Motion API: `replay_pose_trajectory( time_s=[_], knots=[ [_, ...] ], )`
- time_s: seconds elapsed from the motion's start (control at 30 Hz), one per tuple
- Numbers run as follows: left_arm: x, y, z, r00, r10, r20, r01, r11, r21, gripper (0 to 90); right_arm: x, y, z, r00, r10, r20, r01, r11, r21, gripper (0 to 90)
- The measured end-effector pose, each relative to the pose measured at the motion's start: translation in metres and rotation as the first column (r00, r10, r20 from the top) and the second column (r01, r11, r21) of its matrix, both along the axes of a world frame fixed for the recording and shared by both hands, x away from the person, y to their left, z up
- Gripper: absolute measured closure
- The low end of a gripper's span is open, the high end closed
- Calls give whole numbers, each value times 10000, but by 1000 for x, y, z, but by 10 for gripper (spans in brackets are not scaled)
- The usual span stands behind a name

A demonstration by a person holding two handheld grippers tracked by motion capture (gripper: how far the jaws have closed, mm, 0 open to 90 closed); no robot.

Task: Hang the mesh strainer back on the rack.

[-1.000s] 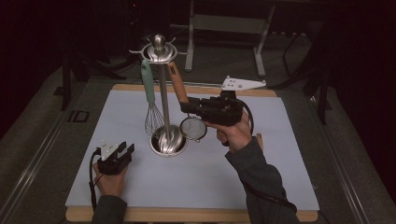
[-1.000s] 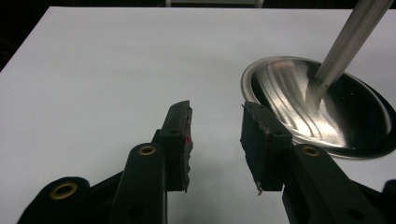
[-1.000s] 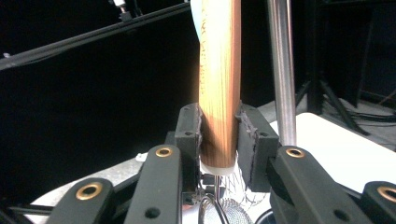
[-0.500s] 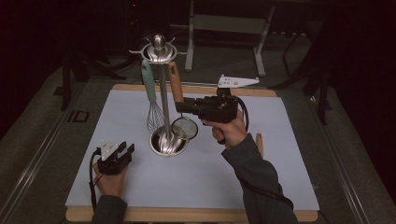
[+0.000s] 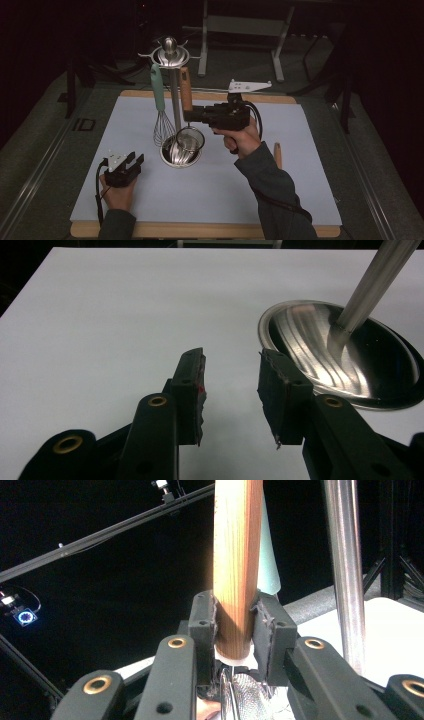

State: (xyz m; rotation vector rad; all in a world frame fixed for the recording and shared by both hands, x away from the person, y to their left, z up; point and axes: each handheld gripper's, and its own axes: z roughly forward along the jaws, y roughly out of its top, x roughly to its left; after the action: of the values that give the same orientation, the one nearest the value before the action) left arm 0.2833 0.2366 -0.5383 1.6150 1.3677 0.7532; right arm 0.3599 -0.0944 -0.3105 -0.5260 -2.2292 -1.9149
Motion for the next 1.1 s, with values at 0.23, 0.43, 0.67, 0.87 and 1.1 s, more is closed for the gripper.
replay_pose_trajectory(
  time_s=[0.23, 0.43, 0.67, 0.87, 1.1],
  knots=[
    [0, 0, 0, 10000, -1, 7, 1, 10000, 32, 627, 3, -2, 0, 10000, -84, 47, 84, 10000, 46, 725],
    [0, 0, 0, 10000, 21, 4, -21, 10000, 22, 622, 10, 1, -3, 9984, 488, -292, -479, 9984, 315, 729],
    [0, 0, 0, 10000, 2, 5, -2, 10000, 38, 622, 10, 8, -4, 9977, 569, -365, -563, 9982, 185, 730],
    [0, 0, 0, 10000, 11, 0, -11, 10000, 41, 622, 9, 12, 0, 9981, 526, -320, -527, 9986, -2, 731],
    [0, -1, 0, 10000, 5, 9, -5, 10000, 38, 622, 7, 20, 3, 9978, 588, -301, -597, 9978, -303, 732]
  ],
)
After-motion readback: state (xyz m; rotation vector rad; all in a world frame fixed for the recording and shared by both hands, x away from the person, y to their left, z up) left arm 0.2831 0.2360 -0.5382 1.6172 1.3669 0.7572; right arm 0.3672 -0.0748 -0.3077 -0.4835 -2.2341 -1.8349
